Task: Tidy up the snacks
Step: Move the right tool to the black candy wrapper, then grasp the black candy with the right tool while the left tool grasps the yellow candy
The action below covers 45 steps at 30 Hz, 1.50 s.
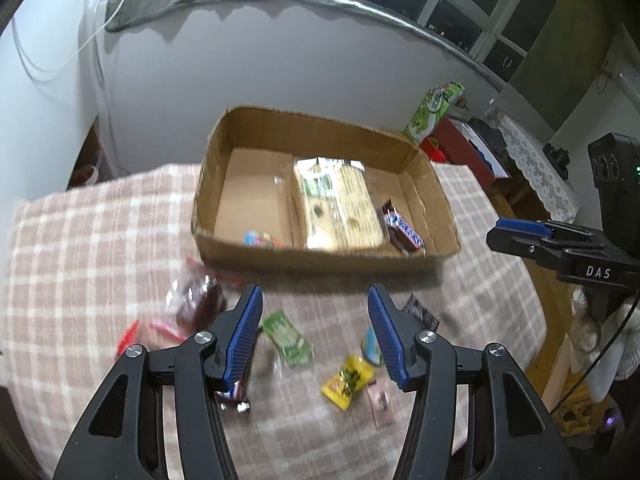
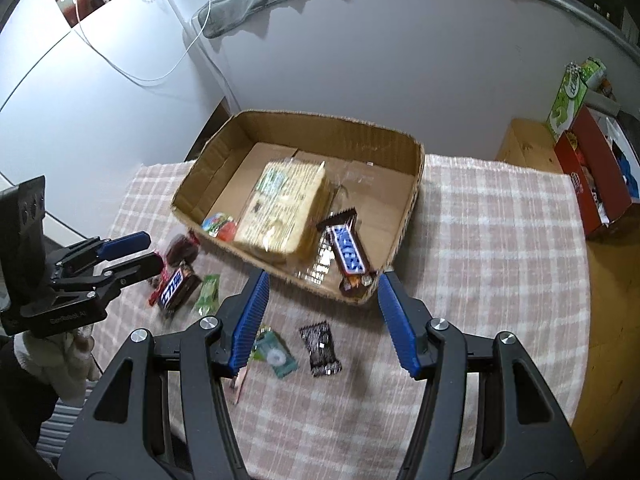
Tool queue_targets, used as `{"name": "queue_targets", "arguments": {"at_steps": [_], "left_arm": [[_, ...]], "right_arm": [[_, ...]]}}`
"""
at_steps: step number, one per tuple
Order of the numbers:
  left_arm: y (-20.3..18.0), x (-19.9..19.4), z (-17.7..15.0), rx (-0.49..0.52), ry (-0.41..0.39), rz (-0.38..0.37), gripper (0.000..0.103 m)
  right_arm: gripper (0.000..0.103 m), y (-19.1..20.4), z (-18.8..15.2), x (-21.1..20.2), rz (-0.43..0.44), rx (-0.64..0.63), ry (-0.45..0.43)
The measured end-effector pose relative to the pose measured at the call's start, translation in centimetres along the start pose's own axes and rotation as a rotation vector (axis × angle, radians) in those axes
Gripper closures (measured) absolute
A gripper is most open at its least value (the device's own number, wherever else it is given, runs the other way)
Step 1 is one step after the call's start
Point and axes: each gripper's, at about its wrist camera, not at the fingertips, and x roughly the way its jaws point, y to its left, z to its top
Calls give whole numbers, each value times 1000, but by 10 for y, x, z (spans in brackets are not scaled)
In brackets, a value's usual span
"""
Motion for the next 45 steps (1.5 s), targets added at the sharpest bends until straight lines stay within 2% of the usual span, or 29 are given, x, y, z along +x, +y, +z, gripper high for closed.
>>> {"name": "queue_targets", "arguments": {"at_steps": [11,20,23,28,33,42,45], "left_arm": [[-8,7,-40,7,74,-13,49],[-22,32,-59,80,144,11,49],[-27,41,-63,104,165,13,49],[-32,51,-67,145,191,24,51],[-36,62,-66,168,211,28,57],[-48,75,-59,227,219,51,57],[-48,79,-56,227,214,60,63]], "right_arm": [[44,-5,-34,7,-3,27,43],[44,-3,-60,36,-8,11,133],[48,-2,-64,47,2,2,169],[52,-3,-67,60,8,-12,207],[53,-1,-64,72,6,-25,228],[58,11,-58,96,-25,-97,269],[59,18,-56,102,-48,-126,269]]}}
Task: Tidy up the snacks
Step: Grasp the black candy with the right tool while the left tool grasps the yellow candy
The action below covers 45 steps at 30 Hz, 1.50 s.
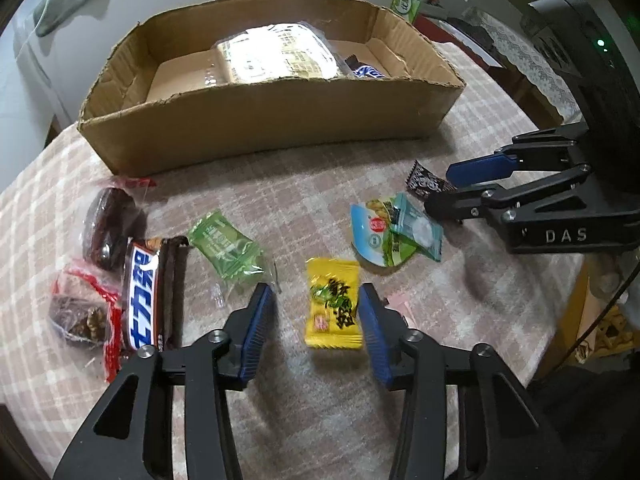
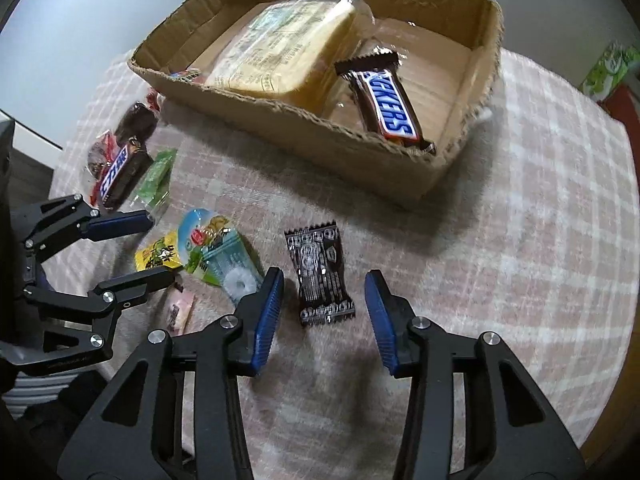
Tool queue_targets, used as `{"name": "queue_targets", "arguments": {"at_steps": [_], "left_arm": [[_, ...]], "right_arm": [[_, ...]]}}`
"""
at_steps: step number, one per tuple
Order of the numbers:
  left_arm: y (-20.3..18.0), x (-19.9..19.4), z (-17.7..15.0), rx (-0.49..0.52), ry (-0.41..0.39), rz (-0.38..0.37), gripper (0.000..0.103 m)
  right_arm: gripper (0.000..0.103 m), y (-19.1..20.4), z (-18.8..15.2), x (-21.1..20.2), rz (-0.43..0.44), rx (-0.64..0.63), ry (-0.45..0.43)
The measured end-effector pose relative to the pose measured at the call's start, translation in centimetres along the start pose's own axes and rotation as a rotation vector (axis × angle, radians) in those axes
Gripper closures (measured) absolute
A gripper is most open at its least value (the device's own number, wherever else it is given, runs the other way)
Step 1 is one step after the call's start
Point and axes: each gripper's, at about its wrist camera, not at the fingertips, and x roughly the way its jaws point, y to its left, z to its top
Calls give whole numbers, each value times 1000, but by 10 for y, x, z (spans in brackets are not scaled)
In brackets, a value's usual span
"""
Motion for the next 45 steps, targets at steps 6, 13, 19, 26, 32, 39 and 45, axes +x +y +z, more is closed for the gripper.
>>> {"name": "queue_targets", "arguments": {"at_steps": [6,13,19,26,32,39,45], "left_arm": [[-3,6,8,-8,-14,17,72],[4,2,0,-22,-27,25,77],[10,-5,-7,-40,-28,15,80],[14,-16,-19,-69,-37,-3,80],[19,-31,-22,-80,-51,-14,80],[29,-58,-16,-84,-101,-26,80],[40,-86,2,-95,-166,-25,80]], "right_arm": [[66,14,6,6,-58,-57,10],[77,30,6,12,-99,-102,6],[78,32,-5,7,-77,-77,-7],[78,28,-10,-4,-65,-64,-26],[78,19,-9,-20,-44,-56,-50],[78,9,-11,-50,-15,-41,-101],[78,0,-6,-78,10,-33,-149]]}}
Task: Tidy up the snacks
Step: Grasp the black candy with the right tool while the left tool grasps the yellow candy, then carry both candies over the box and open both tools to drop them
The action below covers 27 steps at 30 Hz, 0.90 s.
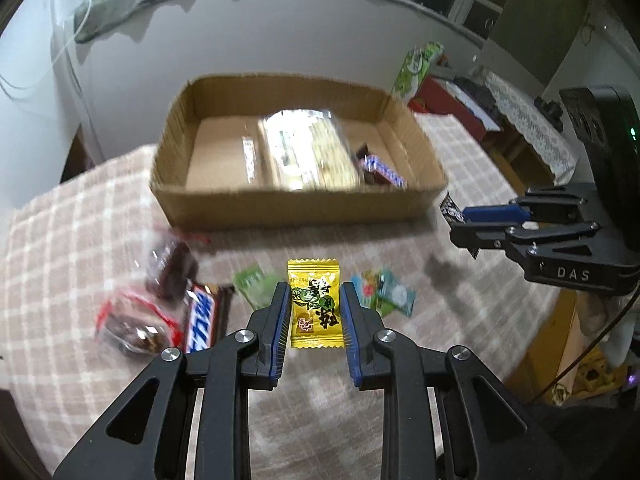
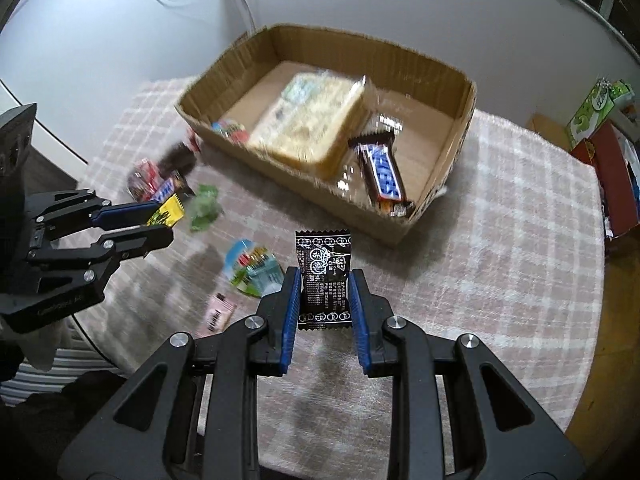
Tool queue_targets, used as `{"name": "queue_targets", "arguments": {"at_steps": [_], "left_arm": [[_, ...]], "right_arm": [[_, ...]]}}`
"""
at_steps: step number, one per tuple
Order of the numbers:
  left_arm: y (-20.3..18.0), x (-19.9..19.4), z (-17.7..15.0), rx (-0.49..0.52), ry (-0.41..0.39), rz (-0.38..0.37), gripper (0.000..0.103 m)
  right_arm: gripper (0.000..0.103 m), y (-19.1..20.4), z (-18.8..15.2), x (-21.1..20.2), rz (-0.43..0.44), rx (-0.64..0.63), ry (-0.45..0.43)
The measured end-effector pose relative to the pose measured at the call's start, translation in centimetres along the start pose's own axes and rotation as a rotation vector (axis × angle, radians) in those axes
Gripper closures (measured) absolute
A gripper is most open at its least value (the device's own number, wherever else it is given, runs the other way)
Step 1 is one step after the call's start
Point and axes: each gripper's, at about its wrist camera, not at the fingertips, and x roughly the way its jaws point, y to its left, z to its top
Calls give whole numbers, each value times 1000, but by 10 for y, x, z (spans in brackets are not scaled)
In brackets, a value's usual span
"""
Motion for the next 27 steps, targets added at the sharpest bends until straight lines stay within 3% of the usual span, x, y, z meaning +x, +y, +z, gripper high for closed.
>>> {"name": "queue_targets", "arguments": {"at_steps": [11,27], "left_arm": [[19,-8,56,-17,-91,44,80],[32,15,99,-29,-99,74,80]], "right_arm": [[78,-12,54,-28,-21,25,-115],[78,-35,102,-7,-49,54,-125]]}}
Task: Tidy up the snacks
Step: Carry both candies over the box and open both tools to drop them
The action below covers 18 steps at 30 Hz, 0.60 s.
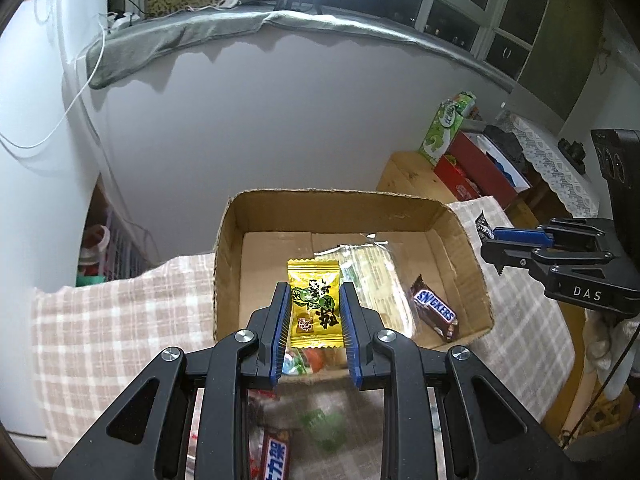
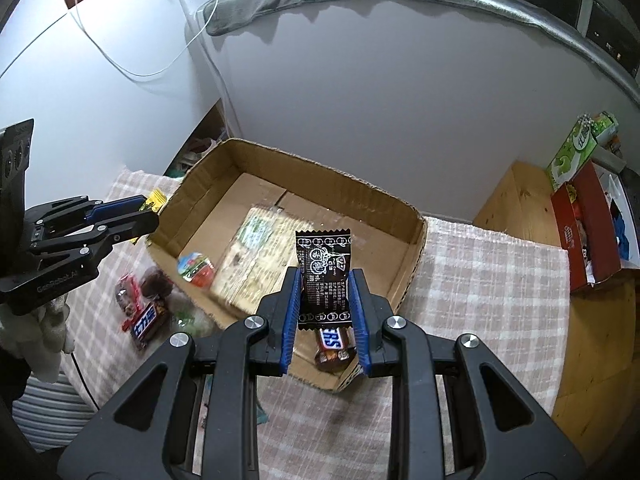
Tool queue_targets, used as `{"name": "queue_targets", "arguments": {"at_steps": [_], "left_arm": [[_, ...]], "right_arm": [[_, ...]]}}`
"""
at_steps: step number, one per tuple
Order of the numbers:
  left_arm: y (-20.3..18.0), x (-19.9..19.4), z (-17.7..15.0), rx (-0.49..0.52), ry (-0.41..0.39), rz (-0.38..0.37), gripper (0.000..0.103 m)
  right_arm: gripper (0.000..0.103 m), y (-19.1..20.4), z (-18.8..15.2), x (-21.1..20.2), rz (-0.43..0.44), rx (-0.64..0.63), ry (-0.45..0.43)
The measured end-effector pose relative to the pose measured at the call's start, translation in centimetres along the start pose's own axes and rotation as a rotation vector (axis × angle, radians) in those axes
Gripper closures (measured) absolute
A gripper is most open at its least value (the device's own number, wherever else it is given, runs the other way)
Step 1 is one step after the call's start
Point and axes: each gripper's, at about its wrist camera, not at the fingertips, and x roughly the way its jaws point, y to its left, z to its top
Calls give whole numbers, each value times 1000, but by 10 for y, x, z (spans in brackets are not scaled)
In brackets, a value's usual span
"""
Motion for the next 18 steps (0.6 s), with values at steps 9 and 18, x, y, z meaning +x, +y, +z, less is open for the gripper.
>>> {"name": "queue_targets", "arguments": {"at_steps": [9,18], "left_arm": [[3,18,8,-12,29,11,80],[2,19,8,-18,30,41,40]], "right_arm": [[78,-8,6,19,-11,13,28],[48,-12,6,20,-25,31,15]]}}
